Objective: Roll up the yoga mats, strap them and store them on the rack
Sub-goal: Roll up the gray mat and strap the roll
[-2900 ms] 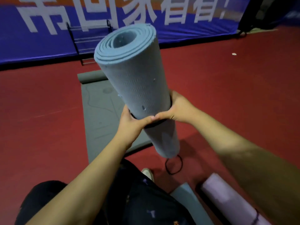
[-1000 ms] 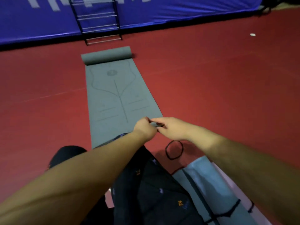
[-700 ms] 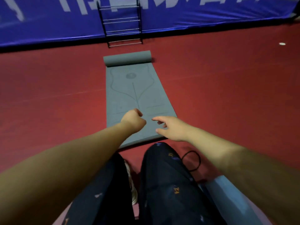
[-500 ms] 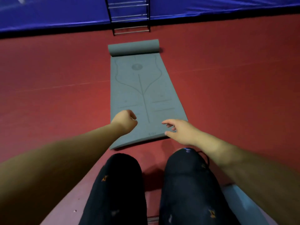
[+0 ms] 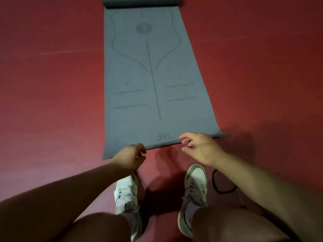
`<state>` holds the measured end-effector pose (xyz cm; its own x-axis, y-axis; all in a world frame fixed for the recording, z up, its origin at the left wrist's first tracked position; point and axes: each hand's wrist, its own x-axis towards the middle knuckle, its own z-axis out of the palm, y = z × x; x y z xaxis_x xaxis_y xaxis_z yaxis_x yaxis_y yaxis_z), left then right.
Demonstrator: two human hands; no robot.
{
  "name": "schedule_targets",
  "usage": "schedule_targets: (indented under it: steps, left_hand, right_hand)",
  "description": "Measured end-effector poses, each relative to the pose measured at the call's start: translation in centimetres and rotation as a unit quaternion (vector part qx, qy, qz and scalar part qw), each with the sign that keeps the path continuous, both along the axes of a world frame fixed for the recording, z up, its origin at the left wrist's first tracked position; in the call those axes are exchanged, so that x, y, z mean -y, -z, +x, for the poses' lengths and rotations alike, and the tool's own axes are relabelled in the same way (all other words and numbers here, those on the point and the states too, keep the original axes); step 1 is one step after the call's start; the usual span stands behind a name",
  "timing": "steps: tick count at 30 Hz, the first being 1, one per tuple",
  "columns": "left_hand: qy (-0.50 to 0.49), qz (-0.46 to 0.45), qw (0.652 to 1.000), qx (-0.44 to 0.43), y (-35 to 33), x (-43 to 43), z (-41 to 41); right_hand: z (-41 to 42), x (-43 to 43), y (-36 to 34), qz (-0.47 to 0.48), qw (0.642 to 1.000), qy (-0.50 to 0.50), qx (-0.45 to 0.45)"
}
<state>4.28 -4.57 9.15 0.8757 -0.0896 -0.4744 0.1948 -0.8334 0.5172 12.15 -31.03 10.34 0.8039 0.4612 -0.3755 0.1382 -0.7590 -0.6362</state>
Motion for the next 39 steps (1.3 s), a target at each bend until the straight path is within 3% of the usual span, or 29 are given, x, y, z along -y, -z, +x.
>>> schedule_targets:
  steps: [8,14,21,25,32,36,39]
  left_hand:
    - [0.107,-0.037,0.992,0.062,9.9,-1.0,2.6]
    - [0.137,0.004,0.983,0.119,17.6,0.0,3.1]
    - [0.041,0.079,0.973,0.212,22.2,0.9,4.0]
    - [-0.022,0.075,0.968,0.237,23.6,1.5,4.2]
    - [0.015,0.114,0.955,0.274,25.1,0.4,4.7]
    - [-0.008,0.106,0.959,0.262,25.2,0.3,4.7]
    - [-0.024,0.051,0.968,0.244,25.4,-0.2,4.8]
  right_hand:
    - [4.5,-1.4,10.2,-0.031,0.999,0.014,0.009]
    - [5.4,-1.6,16.1,-0.039,0.999,0.001,0.016]
    - [5.5,-2.3,20.2,-0.058,0.996,0.002,0.072]
    - [5.6,-2.1,21.2,-0.061,0.994,-0.021,0.085]
    - [6.0,-2.0,22.3,-0.123,0.970,-0.065,0.198]
    - [6.4,-2.3,22.5,-0.135,0.969,-0.088,0.186]
    - [6.4,-2.3,22.9,-0.115,0.974,-0.091,0.171]
